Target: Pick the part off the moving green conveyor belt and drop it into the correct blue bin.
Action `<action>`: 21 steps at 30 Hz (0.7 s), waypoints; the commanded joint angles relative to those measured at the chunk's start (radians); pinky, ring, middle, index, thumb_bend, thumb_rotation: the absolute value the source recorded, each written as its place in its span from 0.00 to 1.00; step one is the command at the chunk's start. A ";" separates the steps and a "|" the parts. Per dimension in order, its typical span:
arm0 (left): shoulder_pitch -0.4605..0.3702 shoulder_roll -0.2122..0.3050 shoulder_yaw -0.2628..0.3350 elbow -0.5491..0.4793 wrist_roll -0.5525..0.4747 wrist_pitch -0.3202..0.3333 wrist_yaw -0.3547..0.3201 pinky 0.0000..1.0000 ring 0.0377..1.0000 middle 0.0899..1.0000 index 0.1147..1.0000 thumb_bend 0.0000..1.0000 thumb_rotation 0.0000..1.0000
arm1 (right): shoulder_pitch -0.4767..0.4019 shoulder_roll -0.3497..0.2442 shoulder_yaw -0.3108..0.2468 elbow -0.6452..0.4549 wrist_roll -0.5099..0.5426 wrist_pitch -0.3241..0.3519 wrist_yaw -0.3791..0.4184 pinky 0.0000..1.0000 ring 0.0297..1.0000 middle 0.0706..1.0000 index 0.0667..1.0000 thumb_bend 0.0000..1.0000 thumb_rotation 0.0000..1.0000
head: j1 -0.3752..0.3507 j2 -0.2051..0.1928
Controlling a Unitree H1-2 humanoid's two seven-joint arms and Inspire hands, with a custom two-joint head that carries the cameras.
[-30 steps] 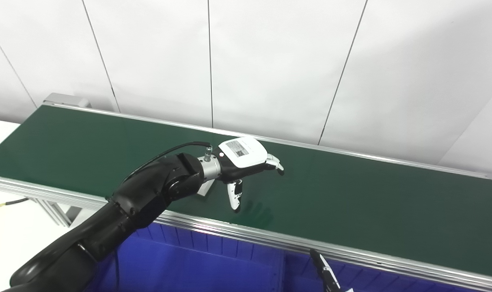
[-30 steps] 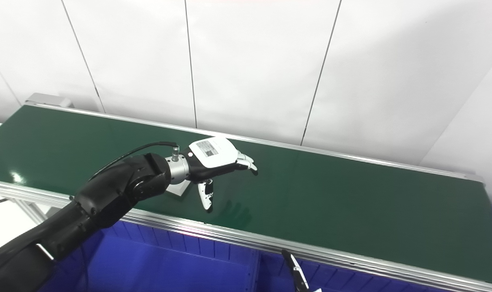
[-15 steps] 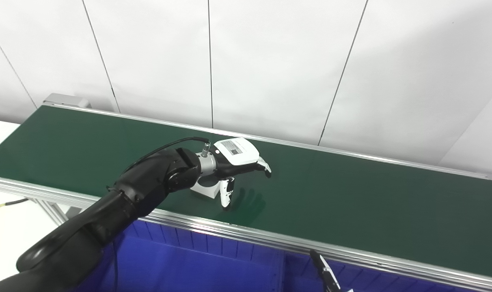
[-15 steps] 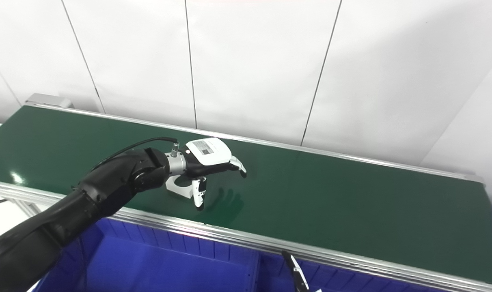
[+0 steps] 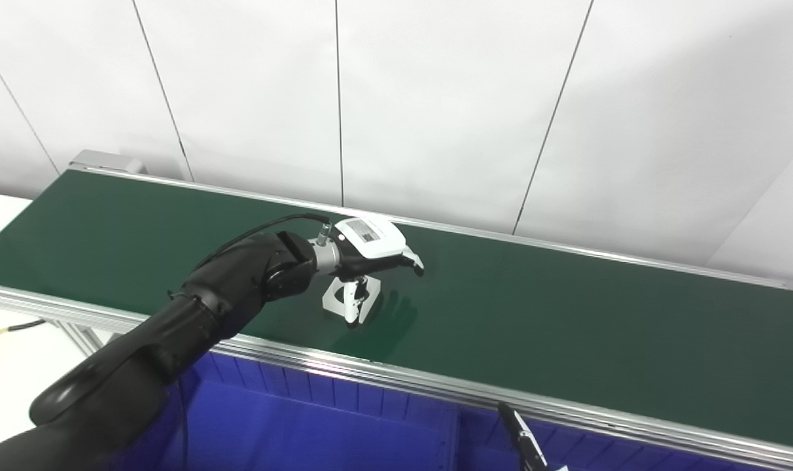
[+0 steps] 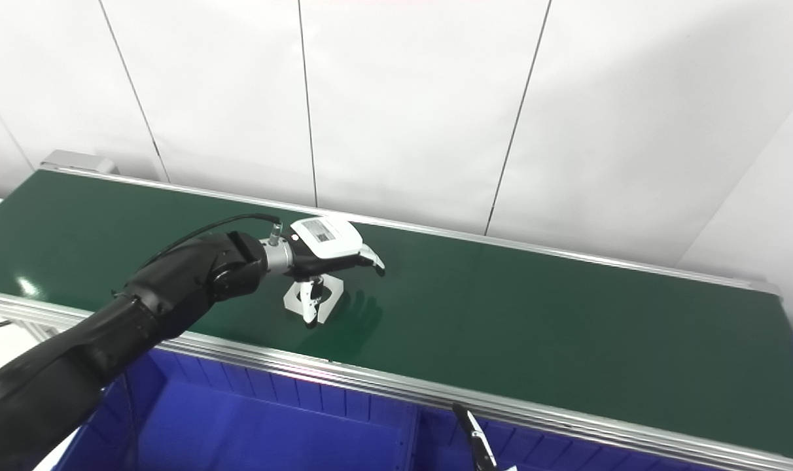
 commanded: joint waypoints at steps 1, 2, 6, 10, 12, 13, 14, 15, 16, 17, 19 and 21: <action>-0.059 0.006 0.008 0.003 0.002 0.013 0.042 0.70 0.80 0.83 0.81 1.00 0.13 | -0.007 0.005 0.004 -0.016 -0.009 -0.051 -0.020 0.96 0.95 0.93 0.91 0.99 1.00 | 0.000 0.000; -0.058 0.004 0.006 0.007 0.006 0.019 0.045 0.70 0.80 0.83 0.81 1.00 0.13 | -0.006 0.005 0.005 -0.017 -0.011 -0.051 -0.021 0.95 0.95 0.93 0.91 0.99 1.00 | -0.003 0.000; -0.058 -0.006 -0.003 0.022 0.024 0.048 0.054 0.70 0.80 0.84 0.81 1.00 0.14 | -0.003 0.009 0.006 -0.019 -0.006 -0.051 -0.023 0.96 0.95 0.93 0.91 0.99 1.00 | -0.008 0.003; -0.064 -0.013 -0.026 0.060 0.054 0.062 0.086 0.69 0.79 0.83 0.81 1.00 0.14 | 0.000 0.012 0.007 -0.025 -0.001 -0.051 -0.022 0.95 0.95 0.93 0.90 0.99 1.00 | -0.011 0.007; -0.069 -0.018 -0.034 0.089 0.056 0.064 0.090 0.69 0.79 0.83 0.81 1.00 0.14 | 0.001 0.012 0.009 -0.029 -0.002 -0.051 -0.022 0.95 0.95 0.93 0.90 0.99 1.00 | -0.013 0.010; -0.071 -0.020 -0.039 0.100 0.057 0.066 0.088 0.70 0.80 0.84 0.81 1.00 0.13 | 0.003 0.012 0.009 -0.032 -0.002 -0.051 -0.022 0.95 0.95 0.93 0.90 0.99 1.00 | -0.015 0.012; -0.073 -0.022 -0.046 0.112 0.062 0.070 0.088 0.71 0.80 0.84 0.81 1.00 0.13 | 0.004 0.012 0.009 -0.034 -0.002 -0.051 -0.023 0.95 0.95 0.93 0.90 0.98 1.00 | -0.015 0.012; -0.075 -0.024 -0.054 0.123 0.067 0.074 0.089 0.71 0.80 0.84 0.81 1.00 0.13 | 0.004 0.011 0.011 -0.036 -0.006 -0.051 -0.028 0.94 0.95 0.93 0.90 0.99 1.00 | -0.017 0.014; -0.076 -0.026 -0.061 0.132 0.071 0.078 0.090 0.71 0.80 0.84 0.81 1.00 0.12 | 0.004 0.010 0.013 -0.037 -0.008 -0.051 -0.030 0.93 0.94 0.92 0.90 0.99 1.00 | -0.017 0.014; -0.076 -0.028 -0.067 0.137 0.074 0.085 0.088 0.71 0.80 0.84 0.81 1.00 0.12 | 0.004 0.010 0.014 -0.038 -0.010 -0.051 -0.032 0.93 0.94 0.92 0.90 0.99 1.00 | -0.018 0.015; -0.074 -0.029 -0.077 0.141 0.075 0.093 0.088 0.71 0.80 0.84 0.81 1.00 0.12 | 0.003 0.009 0.015 -0.038 -0.009 -0.051 -0.032 0.94 0.94 0.92 0.90 0.99 1.00 | -0.018 0.017; -0.073 -0.031 -0.090 0.152 0.080 0.092 0.098 0.70 0.79 0.83 0.80 1.00 0.12 | 0.003 0.008 0.016 -0.039 -0.007 -0.051 -0.030 0.95 0.95 0.92 0.90 0.98 1.00 | -0.019 0.019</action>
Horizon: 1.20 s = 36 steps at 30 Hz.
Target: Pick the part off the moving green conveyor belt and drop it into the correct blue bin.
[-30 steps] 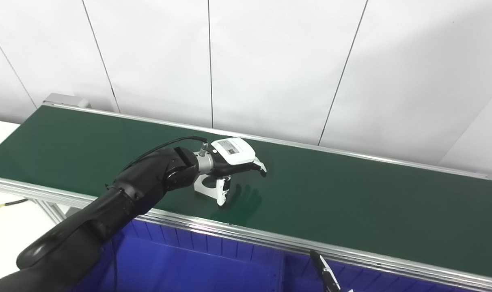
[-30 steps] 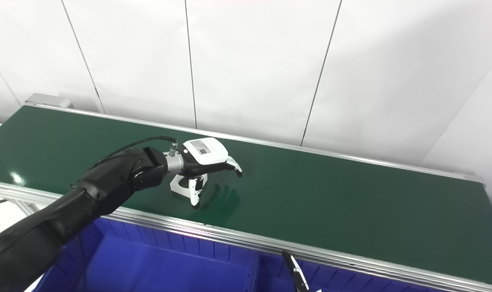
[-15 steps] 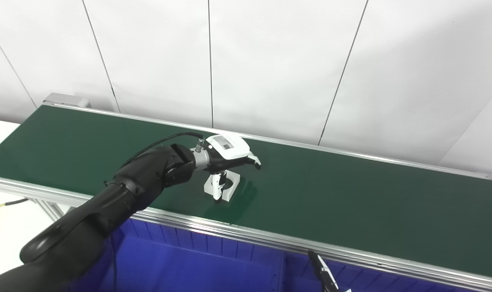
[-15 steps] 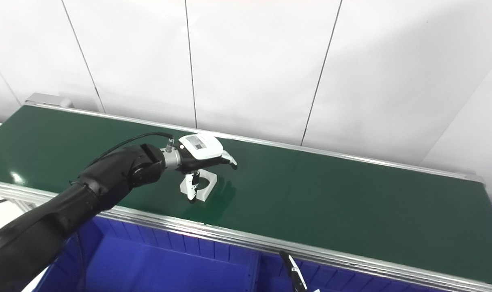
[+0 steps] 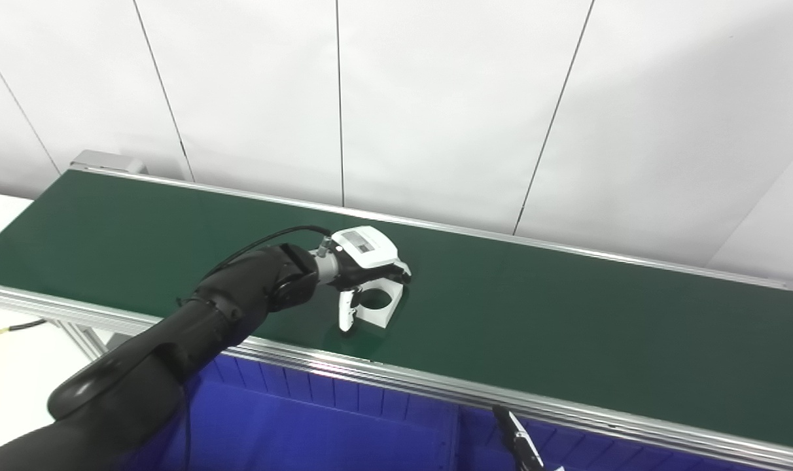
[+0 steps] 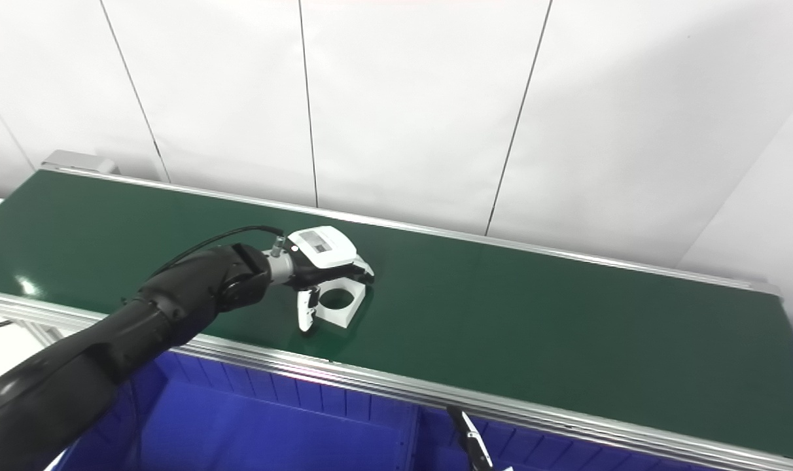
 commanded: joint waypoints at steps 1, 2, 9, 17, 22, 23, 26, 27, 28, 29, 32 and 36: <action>-0.045 0.014 -0.009 0.019 0.016 0.018 0.034 0.70 0.79 0.83 0.79 1.00 0.12 | -0.002 0.002 0.000 -0.030 -0.002 -0.051 -0.011 0.95 0.95 0.92 0.90 0.99 1.00 | 0.001 0.002; -0.045 0.012 -0.019 0.029 0.023 0.017 0.046 0.69 0.77 0.82 0.78 1.00 0.12 | -0.002 0.004 -0.001 -0.032 0.002 -0.051 -0.007 0.96 0.95 0.92 0.90 0.99 1.00 | -0.001 0.004; -0.047 0.001 -0.064 0.073 0.036 0.029 0.131 0.58 0.63 0.68 0.69 0.95 0.03 | 0.004 0.007 -0.004 -0.043 0.006 -0.051 -0.001 0.97 0.95 0.92 0.90 0.98 0.99 | -0.003 0.007; -0.054 -0.011 -0.031 0.050 -0.054 0.028 0.073 0.29 0.32 0.37 0.45 0.52 0.00 | 0.003 0.007 -0.002 -0.040 0.009 -0.051 -0.002 0.97 0.95 0.92 0.90 0.98 1.00 | -0.003 0.006; -0.057 -0.009 -0.024 0.017 -0.056 0.028 0.053 0.21 0.25 0.42 0.42 0.52 0.00 | 0.003 0.008 -0.004 -0.039 0.008 -0.051 0.000 0.95 0.95 0.92 0.90 0.99 1.00 | -0.002 0.006; -0.057 -0.009 -0.022 0.009 -0.056 0.031 0.045 0.21 0.24 0.42 0.42 0.52 0.00 | 0.002 0.007 -0.003 -0.039 0.009 -0.051 0.001 0.96 0.95 0.92 0.90 0.99 1.00 | -0.002 0.006; -0.056 -0.008 -0.018 -0.014 -0.055 0.041 0.025 0.23 0.26 0.36 0.45 0.52 0.00 | 0.002 0.007 -0.003 -0.040 0.012 -0.051 0.004 0.96 0.95 0.92 0.90 0.97 0.99 | -0.002 0.006; -0.055 -0.007 -0.018 -0.019 -0.053 0.043 0.022 0.24 0.28 0.36 0.45 0.52 0.00 | 0.003 0.007 -0.004 -0.041 0.014 -0.051 0.005 0.96 0.95 0.92 0.90 0.97 0.99 | 0.002 0.007; -0.055 -0.006 -0.016 -0.028 -0.053 0.046 0.012 0.25 0.29 0.36 0.45 0.52 0.00 | 0.003 0.007 -0.005 -0.041 0.016 -0.051 0.008 0.96 0.95 0.93 0.90 0.97 0.99 | 0.002 0.007; -0.055 -0.005 -0.015 -0.035 -0.054 0.049 0.004 0.25 0.29 0.36 0.45 0.52 0.00 | 0.004 0.007 -0.006 -0.042 0.017 -0.051 0.010 0.96 0.95 0.93 0.90 0.97 0.99 | 0.003 0.008; -0.058 -0.002 -0.010 -0.053 -0.060 0.055 -0.021 0.26 0.30 0.36 0.45 0.52 0.00 | 0.004 0.006 -0.006 -0.042 0.011 -0.051 0.005 0.96 0.95 0.92 0.90 0.98 1.00 | 0.010 0.008; -0.060 0.003 0.000 -0.095 -0.064 0.068 -0.062 0.26 0.30 0.36 0.45 0.52 0.00 | 0.007 0.005 -0.012 -0.045 0.020 -0.051 0.017 0.97 0.96 0.93 0.91 0.99 1.00 | 0.017 0.014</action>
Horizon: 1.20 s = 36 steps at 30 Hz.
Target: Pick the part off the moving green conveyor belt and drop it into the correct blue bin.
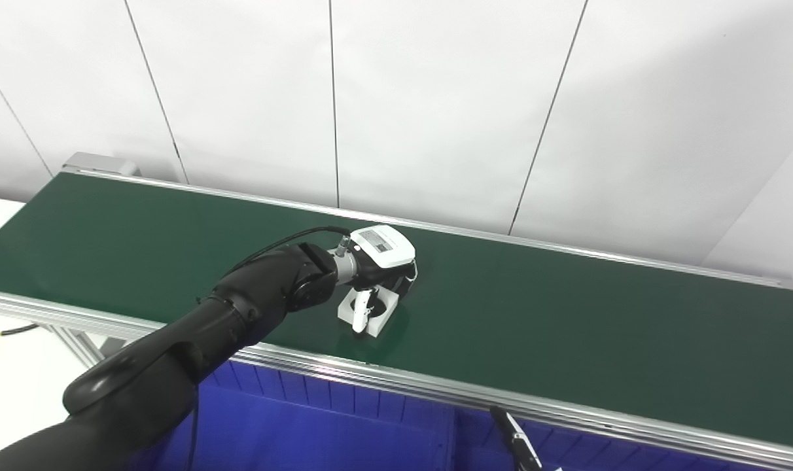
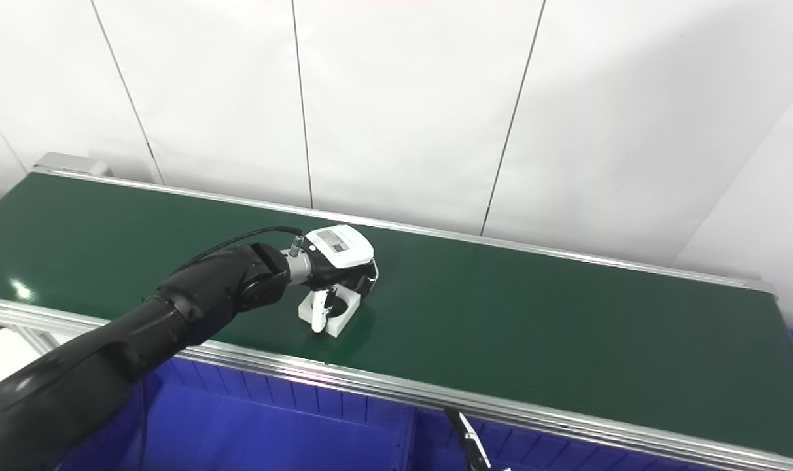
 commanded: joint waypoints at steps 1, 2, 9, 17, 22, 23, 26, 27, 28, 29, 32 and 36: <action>-0.043 0.024 0.027 -0.051 -0.019 0.010 -0.003 0.27 0.30 0.36 0.45 0.52 0.00 | -0.003 0.004 -0.006 -0.036 0.006 -0.051 0.008 0.97 0.96 0.93 0.91 0.99 1.00 | 0.004 0.005; -0.040 0.029 0.033 -0.079 -0.022 0.009 -0.009 0.27 0.31 0.36 0.46 0.52 0.00 | -0.003 0.004 -0.007 -0.036 0.006 -0.051 0.008 0.97 0.96 0.93 0.91 0.98 1.00 | 0.009 0.008; -0.013 0.085 0.093 -0.308 -0.070 0.001 -0.096 0.30 0.35 0.39 0.44 0.52 0.00 | -0.005 0.002 -0.011 -0.041 -0.001 -0.051 0.008 0.95 0.96 0.93 0.91 1.00 1.00 | 0.037 0.028; 0.067 0.197 0.191 -0.573 -0.162 -0.037 -0.177 0.36 0.41 0.43 0.42 0.52 0.00 | -0.008 -0.009 -0.030 -0.064 0.000 -0.051 0.025 0.96 0.96 0.94 0.92 0.98 1.00 | 0.084 0.101; 0.153 0.254 0.288 -0.743 -0.239 -0.006 -0.237 0.37 0.40 0.43 0.42 0.53 0.00 | 0.001 -0.024 -0.060 -0.109 0.020 -0.051 0.057 0.95 0.95 0.93 0.93 0.93 1.00 | 0.145 0.172; 0.171 0.267 0.308 -0.780 -0.252 0.008 -0.256 0.35 0.39 0.43 0.42 0.53 0.00 | 0.002 -0.027 -0.069 -0.116 0.024 -0.051 0.066 0.95 0.95 0.93 0.92 0.92 1.00 | 0.159 0.181; 0.220 0.301 0.366 -0.870 -0.304 0.029 -0.292 0.31 0.36 0.41 0.43 0.53 0.00 | 0.003 -0.035 -0.104 -0.137 0.057 -0.051 0.112 0.96 0.95 0.93 0.93 0.91 1.00 | 0.239 0.215; 0.232 0.310 0.381 -0.890 -0.318 0.031 -0.301 0.32 0.38 0.43 0.42 0.53 0.00 | 0.002 -0.035 -0.116 -0.139 0.067 -0.051 0.127 0.96 0.95 0.93 0.92 0.91 1.00 | 0.248 0.217; 0.253 0.323 0.397 -0.916 -0.329 0.031 -0.307 0.33 0.39 0.44 0.42 0.52 0.00 | 0.000 -0.037 -0.131 -0.142 0.082 -0.051 0.150 0.96 0.95 0.92 0.92 0.91 0.99 | 0.289 0.229; 0.266 0.330 0.409 -0.934 -0.335 0.031 -0.313 0.35 0.40 0.45 0.41 0.52 0.00 | -0.001 -0.037 -0.144 -0.144 0.093 -0.051 0.169 0.96 0.95 0.93 0.93 0.90 0.99 | 0.296 0.231; 0.316 0.354 0.442 -1.003 -0.352 0.063 -0.354 0.35 0.40 0.44 0.41 0.52 0.00 | -0.004 -0.037 -0.183 -0.147 0.104 -0.051 0.213 0.95 0.95 0.93 0.93 0.89 0.98 | 0.350 0.250; 0.372 0.381 0.482 -1.083 -0.363 0.100 -0.401 0.35 0.40 0.43 0.42 0.53 0.00 | 0.001 -0.031 -0.226 -0.163 0.113 -0.050 0.258 0.93 0.95 0.93 0.94 0.90 0.99 | 0.388 0.278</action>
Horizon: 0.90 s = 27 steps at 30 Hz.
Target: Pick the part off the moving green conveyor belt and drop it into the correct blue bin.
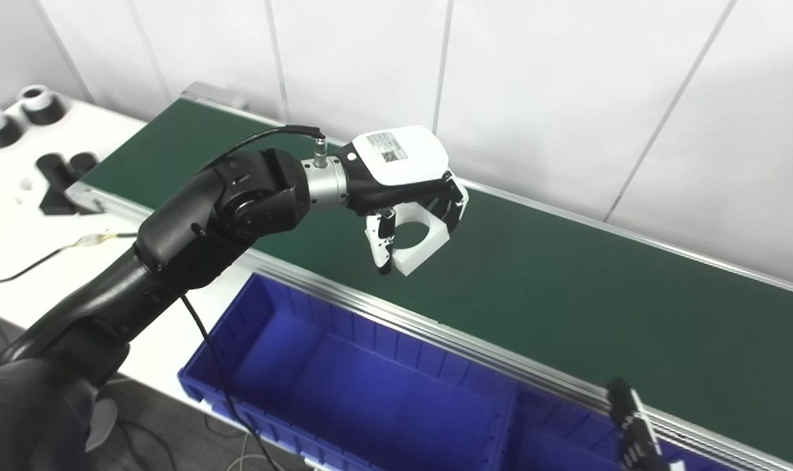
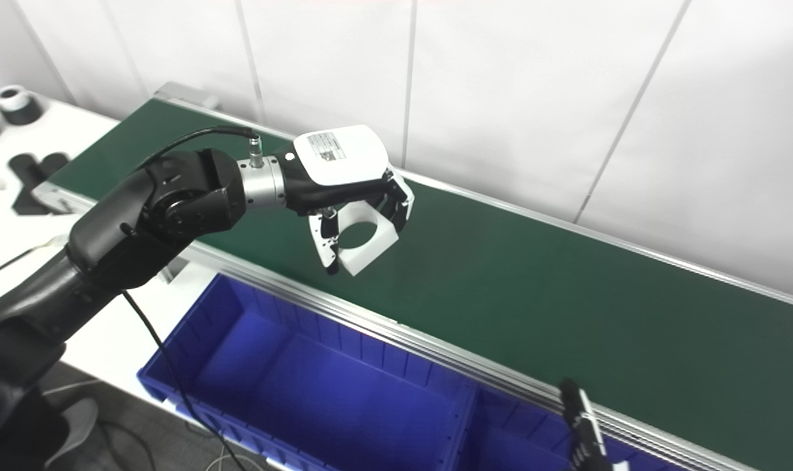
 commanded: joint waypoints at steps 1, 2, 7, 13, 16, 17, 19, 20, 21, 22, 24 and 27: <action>-0.015 0.039 0.038 -0.040 -0.018 0.030 -0.012 0.36 0.40 0.44 0.42 0.53 0.00 | -0.010 0.009 -0.019 -0.033 0.011 -0.050 0.033 0.92 0.95 0.93 0.94 0.91 0.99 | -0.001 0.001; 0.006 0.049 0.053 -0.063 -0.021 0.048 -0.025 0.37 0.41 0.44 0.41 0.53 0.00 | -0.012 0.011 -0.029 -0.033 0.026 -0.050 0.050 0.93 0.95 0.93 0.94 0.92 0.98 | 0.024 0.012; 0.079 0.074 0.110 -0.147 -0.031 0.115 -0.078 0.38 0.43 0.45 0.41 0.52 0.00 | -0.023 0.019 -0.080 -0.043 0.058 -0.050 0.112 0.94 0.94 0.93 0.94 0.91 0.98 | 0.098 0.034; 0.204 0.086 0.157 -0.197 -0.032 0.163 -0.090 0.39 0.44 0.45 0.41 0.52 0.00 | -0.028 0.043 -0.131 -0.038 0.088 -0.050 0.183 0.96 0.95 0.93 0.94 0.90 0.98 | 0.124 0.017; 0.275 0.074 0.174 -0.191 -0.027 0.151 -0.060 0.38 0.42 0.44 0.42 0.52 0.00 | -0.028 0.055 -0.151 -0.037 0.097 -0.050 0.211 0.98 0.95 0.93 0.94 0.89 0.99 | 0.127 0.013; 0.293 0.069 0.178 -0.189 -0.021 0.147 -0.053 0.38 0.42 0.44 0.42 0.52 0.00 | -0.027 0.059 -0.157 -0.036 0.100 -0.050 0.220 0.99 0.95 0.93 0.94 0.89 0.99 | 0.127 0.013; 0.337 0.054 0.182 -0.185 -0.005 0.151 -0.038 0.38 0.42 0.44 0.42 0.52 0.00 | -0.028 0.068 -0.173 -0.030 0.107 -0.050 0.239 0.99 0.95 0.93 0.94 0.88 0.98 | 0.124 0.004; 0.361 0.041 0.182 -0.181 0.008 0.151 -0.023 0.38 0.43 0.44 0.42 0.52 0.00 | -0.029 0.072 -0.181 -0.027 0.106 -0.050 0.248 0.99 0.95 0.93 0.93 0.87 0.98 | 0.119 0.001; 0.384 0.025 0.181 -0.175 0.022 0.150 -0.004 0.38 0.43 0.45 0.41 0.52 0.00 | -0.028 0.074 -0.185 -0.026 0.103 -0.050 0.253 0.99 0.95 0.93 0.93 0.87 0.98 | 0.119 0.001; 0.402 0.011 0.180 -0.165 0.034 0.144 0.016 0.38 0.43 0.45 0.41 0.52 0.00 | -0.028 0.076 -0.190 -0.025 0.100 -0.050 0.260 0.99 0.95 0.93 0.94 0.86 0.98 | 0.113 0.001; 0.430 -0.019 0.175 -0.130 0.057 0.124 0.065 0.38 0.43 0.45 0.41 0.52 0.00 | -0.028 0.081 -0.195 -0.026 0.097 -0.050 0.268 1.00 0.96 0.93 0.94 0.86 0.98 | 0.103 -0.002; 0.463 -0.064 0.170 -0.066 0.085 0.086 0.147 0.37 0.42 0.44 0.42 0.53 0.00 | -0.025 0.091 -0.201 -0.036 0.088 -0.050 0.271 0.97 0.95 0.93 0.94 0.87 0.98 | 0.098 -0.003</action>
